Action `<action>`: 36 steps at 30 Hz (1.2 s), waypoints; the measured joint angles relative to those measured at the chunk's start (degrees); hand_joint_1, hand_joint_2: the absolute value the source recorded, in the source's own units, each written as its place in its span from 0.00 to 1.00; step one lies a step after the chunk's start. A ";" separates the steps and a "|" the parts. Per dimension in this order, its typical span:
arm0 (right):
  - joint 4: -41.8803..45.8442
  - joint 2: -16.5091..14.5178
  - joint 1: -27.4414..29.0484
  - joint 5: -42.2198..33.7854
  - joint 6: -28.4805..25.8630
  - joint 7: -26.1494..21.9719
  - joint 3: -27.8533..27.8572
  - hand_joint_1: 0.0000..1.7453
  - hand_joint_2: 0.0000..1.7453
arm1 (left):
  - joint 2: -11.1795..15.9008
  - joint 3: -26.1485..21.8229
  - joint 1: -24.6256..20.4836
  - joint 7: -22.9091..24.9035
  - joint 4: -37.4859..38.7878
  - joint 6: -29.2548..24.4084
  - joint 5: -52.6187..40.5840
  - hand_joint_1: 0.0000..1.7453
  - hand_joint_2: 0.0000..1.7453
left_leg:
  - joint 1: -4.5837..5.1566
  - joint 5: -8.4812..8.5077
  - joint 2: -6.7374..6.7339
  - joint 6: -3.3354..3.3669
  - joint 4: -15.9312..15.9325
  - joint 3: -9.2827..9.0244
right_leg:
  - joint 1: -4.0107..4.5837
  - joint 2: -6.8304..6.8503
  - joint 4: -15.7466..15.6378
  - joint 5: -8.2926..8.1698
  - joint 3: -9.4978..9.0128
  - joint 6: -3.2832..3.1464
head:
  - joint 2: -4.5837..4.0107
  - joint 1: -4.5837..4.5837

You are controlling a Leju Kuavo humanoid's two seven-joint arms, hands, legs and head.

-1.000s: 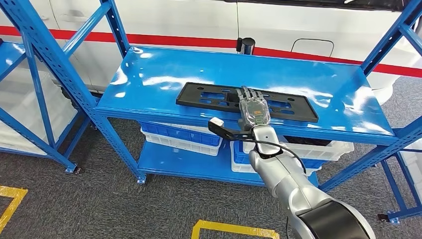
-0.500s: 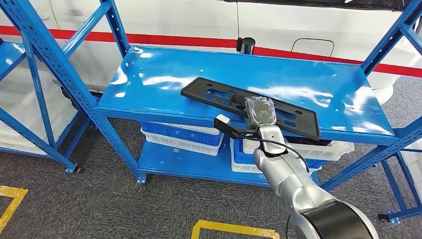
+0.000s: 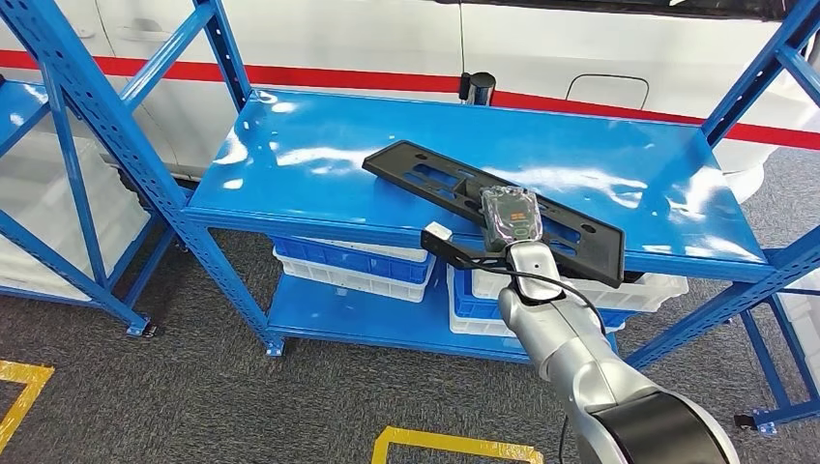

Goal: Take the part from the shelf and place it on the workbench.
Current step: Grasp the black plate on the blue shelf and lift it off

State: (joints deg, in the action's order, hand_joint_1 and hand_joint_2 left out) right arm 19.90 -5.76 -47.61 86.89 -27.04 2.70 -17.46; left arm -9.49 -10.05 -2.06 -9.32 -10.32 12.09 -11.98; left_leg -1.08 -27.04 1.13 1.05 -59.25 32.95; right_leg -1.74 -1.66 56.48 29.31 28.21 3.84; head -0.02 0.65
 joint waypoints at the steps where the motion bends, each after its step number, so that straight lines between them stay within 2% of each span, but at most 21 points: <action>1: 0.04 0.00 0.15 0.11 -1.49 -0.62 0.09 1.00 1.00 | 0.00 0.00 -0.01 -0.13 0.00 -0.22 -0.14 0.00 1.00 | 0.00 0.00 0.00 0.00 0.00 0.00 | 0.00 0.00 0.00 0.00 0.00 0.00 | 0.00 0.00; 5: 1.31 -0.06 0.93 0.62 -9.33 -3.36 0.67 1.00 1.00 | -0.03 -0.01 -0.06 -0.24 0.00 -1.96 -0.02 0.00 1.00 | 0.00 0.00 0.00 0.00 0.00 0.02 | 0.00 0.00 0.00 0.00 0.00 0.00 | 0.00 -0.01; 12: 4.65 -0.07 2.15 0.86 -11.06 -4.99 1.13 1.00 1.00 | -0.03 -0.08 -0.16 0.34 0.00 -3.26 0.47 0.00 1.00 | 0.00 0.00 -0.01 0.00 0.00 0.03 | 0.00 0.00 0.00 0.00 0.00 0.00 | 0.00 -0.02; 19: 20.61 -0.02 8.17 -2.35 -11.16 -11.41 1.72 1.00 1.00 | 0.24 -0.85 -0.19 2.31 0.00 -5.71 0.66 0.00 1.00 | -0.01 -0.01 0.00 0.00 0.00 0.08 | 0.01 0.02 0.00 0.01 0.08 0.00 | 0.00 -0.01; 25: 34.41 0.50 14.20 -6.75 -11.17 -14.23 -0.66 1.00 1.00 | 0.39 -1.65 -0.25 2.47 0.00 -6.42 0.88 0.00 1.00 | -0.01 -0.01 -0.01 -0.01 0.01 0.11 | 0.01 0.02 0.00 0.02 0.14 -0.01 | 0.00 -0.01; 36: 53.39 4.78 24.09 -12.17 -11.14 -17.72 -5.05 1.00 1.00 | 0.37 -3.36 -0.16 2.47 0.00 -6.68 1.72 0.00 1.00 | 0.53 -0.08 0.04 0.11 -0.12 0.22 | -0.42 0.05 -0.10 -0.04 0.19 0.08 | 0.00 -0.01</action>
State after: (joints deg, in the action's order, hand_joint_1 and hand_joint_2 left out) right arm 73.28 -0.98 -23.53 74.71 -38.18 -15.02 -22.52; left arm -9.12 -13.41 -2.22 -6.84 -10.32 5.42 -10.26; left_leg -0.55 -27.12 1.18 1.15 -59.37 33.17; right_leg -2.16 -1.61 56.37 29.27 28.40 3.92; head -0.02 0.64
